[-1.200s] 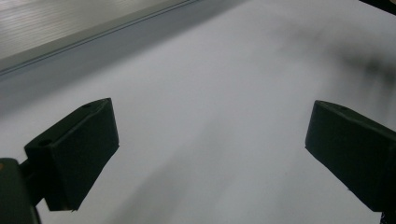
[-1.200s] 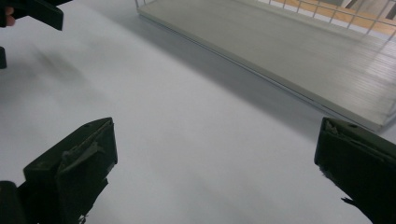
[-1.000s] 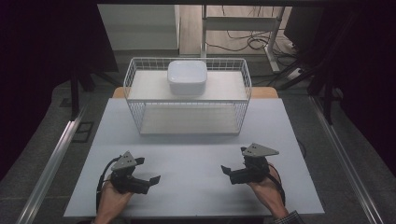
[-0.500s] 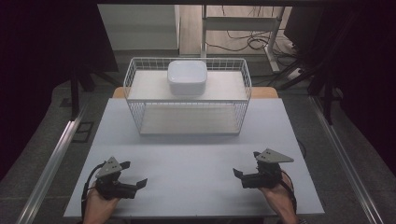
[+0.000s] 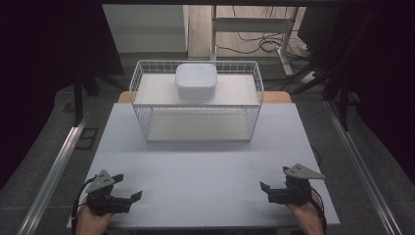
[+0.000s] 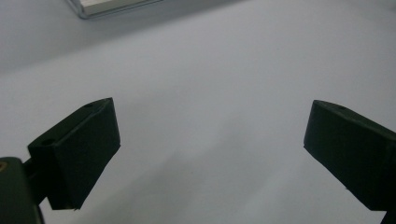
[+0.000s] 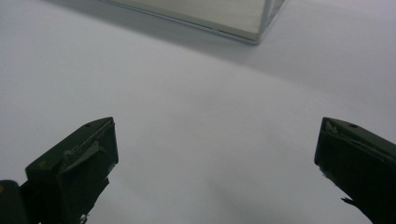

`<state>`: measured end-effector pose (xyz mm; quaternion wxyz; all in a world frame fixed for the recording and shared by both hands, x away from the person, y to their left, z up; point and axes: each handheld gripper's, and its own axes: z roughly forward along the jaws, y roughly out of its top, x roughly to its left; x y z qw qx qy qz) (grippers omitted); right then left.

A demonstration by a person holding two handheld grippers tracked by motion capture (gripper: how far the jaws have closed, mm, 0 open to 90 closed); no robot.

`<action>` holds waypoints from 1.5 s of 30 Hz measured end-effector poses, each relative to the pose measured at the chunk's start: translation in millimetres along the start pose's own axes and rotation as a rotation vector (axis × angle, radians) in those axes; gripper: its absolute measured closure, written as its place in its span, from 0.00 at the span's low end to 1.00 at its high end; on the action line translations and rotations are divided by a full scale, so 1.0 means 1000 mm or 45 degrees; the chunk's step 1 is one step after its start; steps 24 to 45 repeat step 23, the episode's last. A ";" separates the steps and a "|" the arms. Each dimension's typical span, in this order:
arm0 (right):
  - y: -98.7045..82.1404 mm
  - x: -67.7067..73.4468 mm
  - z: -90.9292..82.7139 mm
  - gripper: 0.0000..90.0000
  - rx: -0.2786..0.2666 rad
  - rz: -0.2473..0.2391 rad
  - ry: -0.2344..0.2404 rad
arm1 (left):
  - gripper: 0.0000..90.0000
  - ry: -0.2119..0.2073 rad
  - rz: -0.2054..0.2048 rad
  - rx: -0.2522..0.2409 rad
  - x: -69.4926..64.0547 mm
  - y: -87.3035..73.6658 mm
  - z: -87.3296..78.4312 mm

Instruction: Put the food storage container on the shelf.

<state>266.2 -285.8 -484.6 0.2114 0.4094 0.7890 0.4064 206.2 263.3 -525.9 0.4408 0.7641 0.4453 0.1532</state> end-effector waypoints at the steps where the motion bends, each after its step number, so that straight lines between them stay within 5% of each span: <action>1: -0.002 -0.002 -0.001 0.00 0.005 0.004 -0.010 | 0.04 0.003 -0.006 0.000 0.001 -0.001 -0.001; 18: -0.030 -0.008 -0.007 0.00 0.162 0.032 -0.062 | 0.04 -0.040 -0.108 0.079 0.012 -0.012 0.004; 45: -0.031 -0.009 -0.008 0.00 0.158 0.037 -0.075 | 0.04 -0.049 -0.129 0.078 0.013 -0.012 0.004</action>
